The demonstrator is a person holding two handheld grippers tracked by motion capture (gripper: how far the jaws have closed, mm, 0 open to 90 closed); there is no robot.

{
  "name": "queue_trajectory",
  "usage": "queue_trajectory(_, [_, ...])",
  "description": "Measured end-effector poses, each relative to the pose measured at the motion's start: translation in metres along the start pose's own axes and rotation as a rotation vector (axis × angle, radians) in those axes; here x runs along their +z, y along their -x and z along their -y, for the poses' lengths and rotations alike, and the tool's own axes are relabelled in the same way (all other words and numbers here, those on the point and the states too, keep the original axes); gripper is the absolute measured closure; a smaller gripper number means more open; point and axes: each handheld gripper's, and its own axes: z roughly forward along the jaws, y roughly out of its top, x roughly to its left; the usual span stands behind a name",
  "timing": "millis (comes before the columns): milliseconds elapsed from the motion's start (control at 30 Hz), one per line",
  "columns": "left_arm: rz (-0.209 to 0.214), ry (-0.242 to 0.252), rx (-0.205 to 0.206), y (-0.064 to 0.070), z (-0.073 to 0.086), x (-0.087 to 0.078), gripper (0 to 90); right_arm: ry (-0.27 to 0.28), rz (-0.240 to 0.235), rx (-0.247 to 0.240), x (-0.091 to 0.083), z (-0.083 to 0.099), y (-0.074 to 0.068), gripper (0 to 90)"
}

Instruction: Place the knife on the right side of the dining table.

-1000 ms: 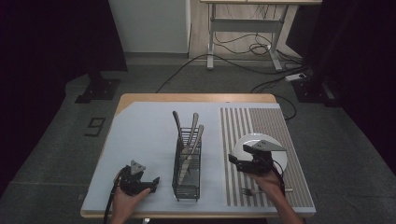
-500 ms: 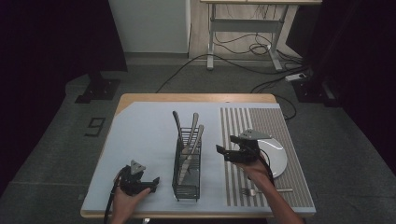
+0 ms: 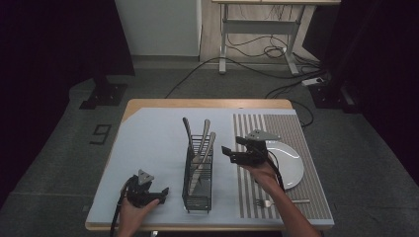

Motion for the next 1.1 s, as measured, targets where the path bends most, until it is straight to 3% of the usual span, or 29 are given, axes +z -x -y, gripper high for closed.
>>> queue_trajectory(367, [0.001,-0.002,0.001,0.000,0.000,0.000,6.7,0.013,-0.030,-0.015,0.012,-0.020,-0.004,33.2])
queue_trajectory(533, [0.001,0.000,0.001,0.000,0.000,0.000,6.7,0.015,-0.042,-0.046,0.021,-0.033,-0.010,35.2])
queue_trajectory(967, [0.001,0.002,-0.002,0.000,0.000,0.000,6.7,-0.024,-0.093,-0.045,0.059,-0.048,-0.008,43.3])
queue_trajectory(1100, [0.001,0.002,-0.002,0.000,0.000,0.000,6.7,-0.034,-0.132,-0.051,0.070,-0.056,-0.008,50.2])
